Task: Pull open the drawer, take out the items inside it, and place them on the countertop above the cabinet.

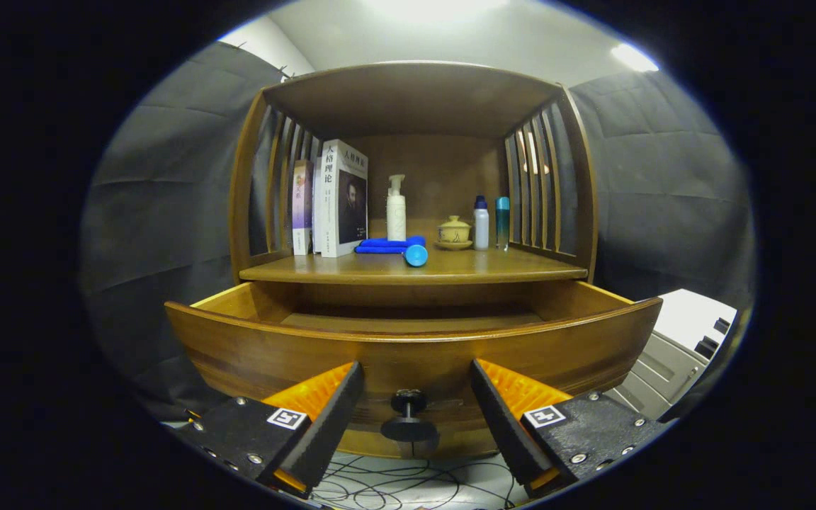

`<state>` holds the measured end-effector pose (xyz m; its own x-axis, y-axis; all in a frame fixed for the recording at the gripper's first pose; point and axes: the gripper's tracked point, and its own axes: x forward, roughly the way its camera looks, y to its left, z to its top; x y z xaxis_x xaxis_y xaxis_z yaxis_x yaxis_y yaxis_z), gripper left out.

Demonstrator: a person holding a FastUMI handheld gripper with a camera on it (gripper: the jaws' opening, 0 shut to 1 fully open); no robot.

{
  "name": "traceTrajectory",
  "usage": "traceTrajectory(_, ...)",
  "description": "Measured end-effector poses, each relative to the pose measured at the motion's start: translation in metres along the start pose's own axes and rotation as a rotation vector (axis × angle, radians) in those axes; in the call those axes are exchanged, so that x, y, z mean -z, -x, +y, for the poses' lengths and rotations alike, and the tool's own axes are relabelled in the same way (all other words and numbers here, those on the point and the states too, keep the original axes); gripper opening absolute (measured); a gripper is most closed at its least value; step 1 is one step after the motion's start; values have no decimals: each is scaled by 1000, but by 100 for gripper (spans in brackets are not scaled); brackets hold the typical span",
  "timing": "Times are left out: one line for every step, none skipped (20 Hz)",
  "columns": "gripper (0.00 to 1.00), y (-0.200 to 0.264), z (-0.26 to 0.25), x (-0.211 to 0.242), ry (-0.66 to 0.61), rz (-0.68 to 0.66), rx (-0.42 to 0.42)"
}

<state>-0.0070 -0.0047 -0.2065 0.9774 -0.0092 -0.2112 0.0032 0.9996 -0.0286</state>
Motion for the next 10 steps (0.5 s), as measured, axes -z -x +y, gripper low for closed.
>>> traceTrajectory(95,-4,-1,2,-8,9,-2)
traceTrajectory(95,-14,-1,-1,-11,1,-1)
traceTrajectory(95,-23,-1,-1,-7,-2,1)
traceTrajectory(95,-32,-1,-4,-6,-8,1)
traceTrajectory(95,-45,-2,-5,-6,-12,2)
traceTrajectory(95,-54,-2,-6,-9,-15,0)
traceTrajectory(95,-64,-2,-6,-8,-18,-1)
traceTrajectory(95,-72,-1,-8,-6,-21,-1)
traceTrajectory(96,-79,-1,-9,-1,-25,0)
traceTrajectory(96,-87,-2,-10,-1,-27,0)
